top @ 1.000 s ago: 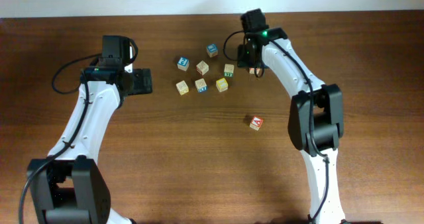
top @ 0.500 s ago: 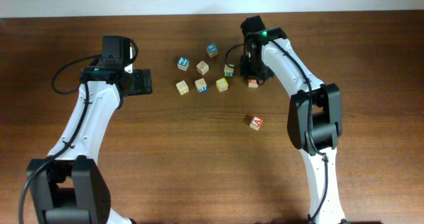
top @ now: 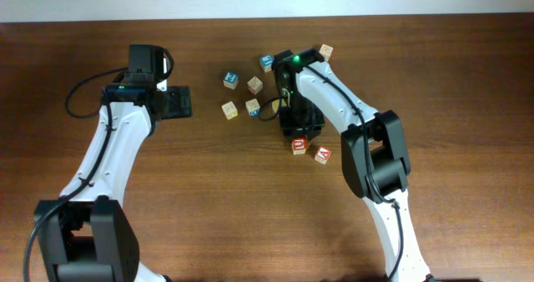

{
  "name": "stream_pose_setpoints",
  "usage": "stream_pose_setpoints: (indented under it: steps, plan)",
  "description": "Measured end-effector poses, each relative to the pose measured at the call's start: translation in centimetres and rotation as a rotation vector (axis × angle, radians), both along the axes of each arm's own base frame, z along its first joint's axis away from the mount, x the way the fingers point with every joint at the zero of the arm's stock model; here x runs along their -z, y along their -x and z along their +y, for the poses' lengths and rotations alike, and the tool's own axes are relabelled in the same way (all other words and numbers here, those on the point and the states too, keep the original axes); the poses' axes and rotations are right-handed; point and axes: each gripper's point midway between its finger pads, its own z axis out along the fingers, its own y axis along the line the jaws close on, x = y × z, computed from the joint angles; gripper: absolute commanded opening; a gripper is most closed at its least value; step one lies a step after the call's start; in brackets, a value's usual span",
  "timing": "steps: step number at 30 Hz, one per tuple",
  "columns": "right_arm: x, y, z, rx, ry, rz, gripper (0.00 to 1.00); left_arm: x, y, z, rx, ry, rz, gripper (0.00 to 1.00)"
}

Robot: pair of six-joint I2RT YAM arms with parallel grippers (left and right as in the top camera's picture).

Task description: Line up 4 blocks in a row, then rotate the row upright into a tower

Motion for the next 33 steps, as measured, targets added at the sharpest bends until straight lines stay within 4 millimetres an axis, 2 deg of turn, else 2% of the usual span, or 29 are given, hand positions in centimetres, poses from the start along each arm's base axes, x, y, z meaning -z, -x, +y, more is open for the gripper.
stream_pose_setpoints:
  steps: [1,2,5,8,11,12,18,20,22,26,29,33]
  plan:
    - [-0.2,-0.4,-0.3,0.004,-0.001,-0.008,0.53,0.0,-0.1,0.0,0.0,0.0,-0.004,0.99]
    - [-1.2,-2.6,0.0,-0.009,-0.031,-0.08,0.57,-0.1,-0.2,0.0,0.0,0.0,-0.01,0.99]
    - [-4.5,-8.6,2.2,-0.051,-0.125,-0.327,0.57,-0.2,-0.4,0.0,0.0,0.001,-0.02,0.99]
    - [-5.0,-10.3,3.1,-0.092,-0.149,-0.404,0.56,-0.2,-0.4,0.0,0.0,0.0,-0.02,0.99]
    - [-4.5,-10.4,4.3,-0.2,-0.159,-0.422,0.55,-0.2,-0.4,0.0,0.0,0.001,-0.02,0.99]
    - [-4.1,-10.4,4.6,-0.23,-0.16,-0.426,0.52,-0.2,-0.4,0.0,0.0,0.0,-0.02,0.99]
    - [-3.2,-10.2,4.7,-0.303,-0.157,-0.411,0.5,-0.2,-0.4,0.0,0.0,0.001,-0.02,0.99]
    - [-2.4,-9.9,4.8,-0.306,-0.165,-0.387,0.5,-0.2,-0.4,0.0,0.0,0.001,-0.02,0.99]
    - [-1.7,-9.6,5.0,-0.31,-0.17,-0.373,0.44,-0.2,-0.4,0.0,0.0,0.001,-0.02,0.99]
    - [-1.6,-9.3,5.1,-0.316,-0.168,-0.362,0.34,-0.2,-0.4,0.0,0.0,0.001,-0.02,0.99]
    - [-1.6,-9.2,5.0,-0.293,-0.164,-0.353,0.33,-0.2,-0.4,0.0,0.0,0.001,-0.02,0.99]
    - [-1.3,-6.5,3.7,-0.152,-0.117,-0.232,0.33,-0.2,-0.4,0.0,0.0,0.001,-0.02,0.99]
